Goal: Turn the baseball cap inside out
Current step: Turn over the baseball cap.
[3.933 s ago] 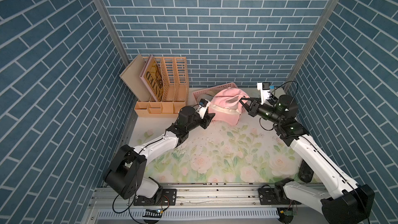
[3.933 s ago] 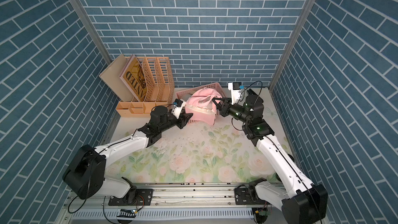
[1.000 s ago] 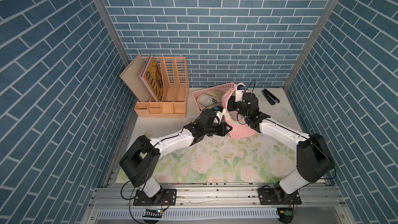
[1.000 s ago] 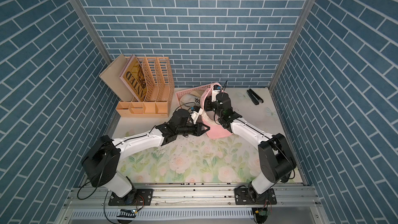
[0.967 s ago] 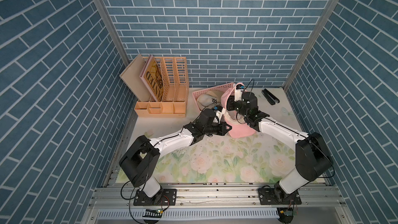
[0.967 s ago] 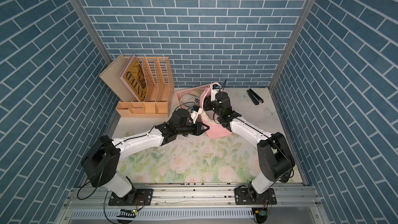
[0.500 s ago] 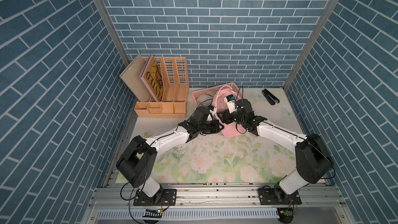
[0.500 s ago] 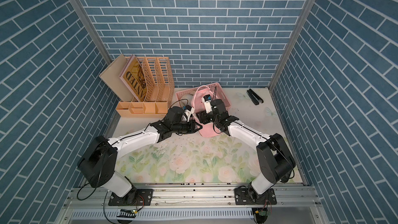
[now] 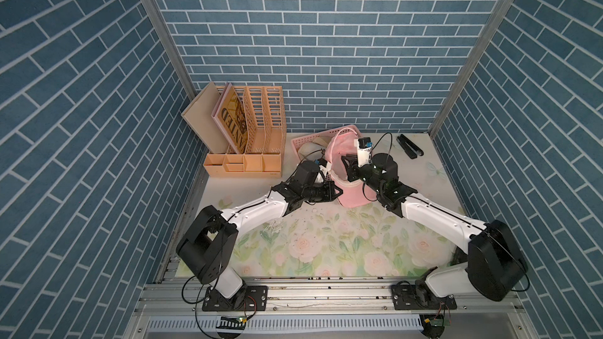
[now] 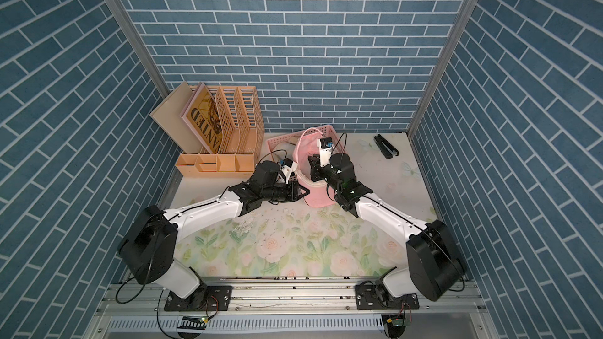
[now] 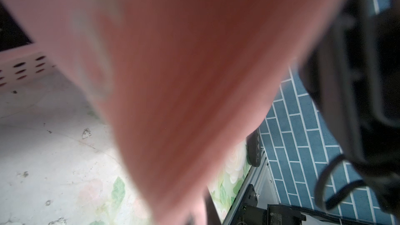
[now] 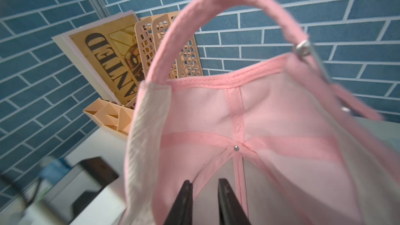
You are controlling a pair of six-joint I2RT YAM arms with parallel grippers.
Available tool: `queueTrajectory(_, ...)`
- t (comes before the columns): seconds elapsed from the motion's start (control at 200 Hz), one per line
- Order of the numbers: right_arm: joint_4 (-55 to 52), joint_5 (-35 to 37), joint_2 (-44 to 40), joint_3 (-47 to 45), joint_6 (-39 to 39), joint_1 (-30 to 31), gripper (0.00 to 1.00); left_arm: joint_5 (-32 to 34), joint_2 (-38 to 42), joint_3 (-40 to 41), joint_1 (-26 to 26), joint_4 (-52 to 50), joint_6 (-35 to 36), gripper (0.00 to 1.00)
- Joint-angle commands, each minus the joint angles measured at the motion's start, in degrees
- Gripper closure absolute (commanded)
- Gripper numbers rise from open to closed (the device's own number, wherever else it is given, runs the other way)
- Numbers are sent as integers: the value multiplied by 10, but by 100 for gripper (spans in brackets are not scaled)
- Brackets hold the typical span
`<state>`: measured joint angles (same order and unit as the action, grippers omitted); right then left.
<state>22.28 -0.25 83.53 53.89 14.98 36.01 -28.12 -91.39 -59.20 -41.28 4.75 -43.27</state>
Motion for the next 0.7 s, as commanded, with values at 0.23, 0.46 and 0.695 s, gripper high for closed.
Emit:
queueTrajectory(0.23, 166, 103, 106, 43, 95, -40, 80, 1, 4, -15, -35, 34, -6, 100)
queueTrajectory(0.46, 96, -36, 88, 41, 59, -12, 72, 0, 14, -6, -21, 47, -13, 100)
queueTrajectory(0.695, 84, -52, 35, -20, 40, 14, 75, -16, -2, -24, -16, 50, -15, 100)
